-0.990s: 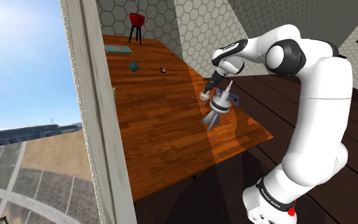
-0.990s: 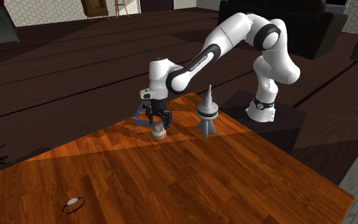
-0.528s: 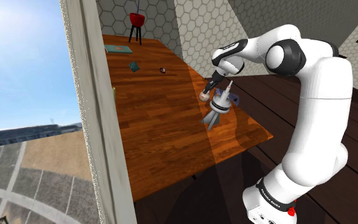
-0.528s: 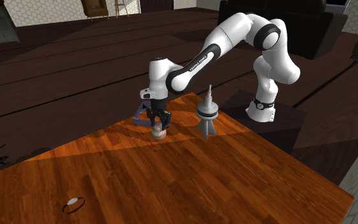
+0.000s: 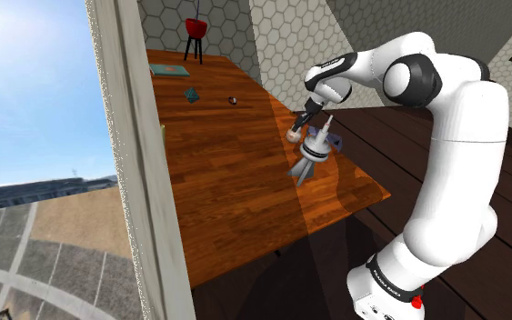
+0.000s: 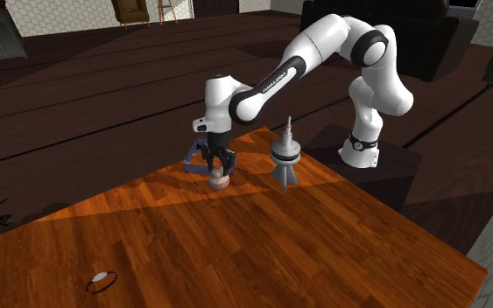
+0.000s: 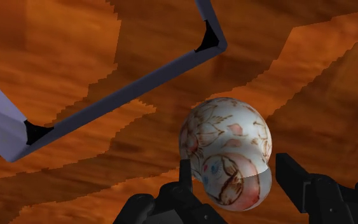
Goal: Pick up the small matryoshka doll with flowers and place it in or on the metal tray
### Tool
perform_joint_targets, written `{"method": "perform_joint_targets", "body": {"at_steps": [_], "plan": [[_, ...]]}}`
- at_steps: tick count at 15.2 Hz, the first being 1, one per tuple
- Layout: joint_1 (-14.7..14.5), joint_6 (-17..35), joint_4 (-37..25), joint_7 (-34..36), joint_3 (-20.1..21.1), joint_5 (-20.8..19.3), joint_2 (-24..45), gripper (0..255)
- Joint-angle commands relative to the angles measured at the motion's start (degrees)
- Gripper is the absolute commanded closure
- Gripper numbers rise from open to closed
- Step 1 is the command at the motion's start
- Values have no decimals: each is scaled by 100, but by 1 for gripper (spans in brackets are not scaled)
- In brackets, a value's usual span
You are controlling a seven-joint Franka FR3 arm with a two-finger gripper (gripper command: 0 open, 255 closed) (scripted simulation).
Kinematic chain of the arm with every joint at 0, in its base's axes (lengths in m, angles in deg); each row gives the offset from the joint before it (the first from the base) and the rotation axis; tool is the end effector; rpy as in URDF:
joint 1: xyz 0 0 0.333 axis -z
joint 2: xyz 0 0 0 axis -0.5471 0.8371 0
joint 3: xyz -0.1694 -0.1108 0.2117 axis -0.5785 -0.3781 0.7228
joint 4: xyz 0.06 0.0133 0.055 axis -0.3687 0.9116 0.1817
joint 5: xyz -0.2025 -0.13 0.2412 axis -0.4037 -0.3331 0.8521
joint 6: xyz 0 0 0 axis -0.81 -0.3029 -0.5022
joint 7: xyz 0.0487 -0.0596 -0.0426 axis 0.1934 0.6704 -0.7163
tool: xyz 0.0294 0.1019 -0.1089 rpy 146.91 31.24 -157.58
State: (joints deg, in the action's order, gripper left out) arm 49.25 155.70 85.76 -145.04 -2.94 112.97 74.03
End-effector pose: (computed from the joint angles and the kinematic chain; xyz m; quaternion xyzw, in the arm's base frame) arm 0.5415 -0.3193 0.2688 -0.9911 -0.0722 -0.1034 0.0417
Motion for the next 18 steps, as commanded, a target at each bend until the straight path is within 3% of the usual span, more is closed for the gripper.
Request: {"method": "perform_joint_targets", "body": {"at_steps": [1,18], "plan": [[-19,-111,-49,59,-29,-54,-73,255],[-109,-1086,-521,466,-225,-454,-645,255]]}}
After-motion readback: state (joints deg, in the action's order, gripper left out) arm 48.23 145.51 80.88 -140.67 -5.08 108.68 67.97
